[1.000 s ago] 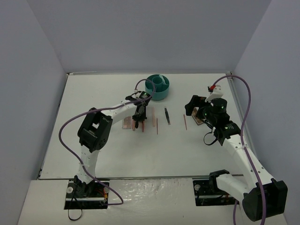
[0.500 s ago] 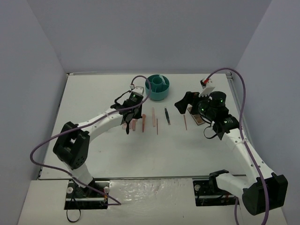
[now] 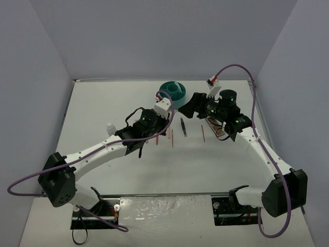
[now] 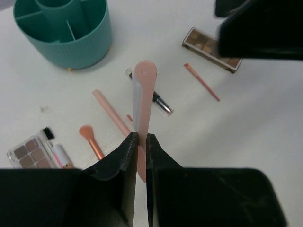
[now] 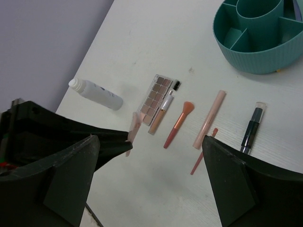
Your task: Organize the makeup
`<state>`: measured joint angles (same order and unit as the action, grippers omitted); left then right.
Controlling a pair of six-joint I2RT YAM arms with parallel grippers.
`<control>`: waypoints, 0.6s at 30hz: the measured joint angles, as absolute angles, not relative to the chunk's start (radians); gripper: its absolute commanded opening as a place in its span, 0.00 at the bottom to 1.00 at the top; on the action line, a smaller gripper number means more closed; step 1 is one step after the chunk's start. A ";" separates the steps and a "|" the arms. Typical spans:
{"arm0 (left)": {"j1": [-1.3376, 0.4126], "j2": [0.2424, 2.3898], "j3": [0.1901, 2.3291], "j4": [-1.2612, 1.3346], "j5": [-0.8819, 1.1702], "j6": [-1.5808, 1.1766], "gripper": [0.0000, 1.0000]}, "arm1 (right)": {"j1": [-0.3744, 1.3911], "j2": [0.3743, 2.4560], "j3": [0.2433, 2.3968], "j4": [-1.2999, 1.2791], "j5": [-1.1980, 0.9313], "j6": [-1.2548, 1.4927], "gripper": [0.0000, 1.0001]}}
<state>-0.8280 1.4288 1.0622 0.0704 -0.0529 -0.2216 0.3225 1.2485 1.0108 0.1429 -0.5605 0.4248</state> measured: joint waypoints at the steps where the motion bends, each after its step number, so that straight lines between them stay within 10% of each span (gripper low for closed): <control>1: -0.834 1.419 1.062 0.084 -0.044 -0.215 0.00 | 0.323 1.259 1.012 0.145 -0.565 0.429 0.83; 18: -0.865 1.400 1.079 0.128 0.062 -0.186 0.00 | 0.348 1.296 1.019 0.170 -0.623 0.445 0.60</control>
<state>-0.8650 1.4002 1.0791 0.1277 0.0616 -0.1864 0.3476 1.2956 1.0195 0.1696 -0.6232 0.4450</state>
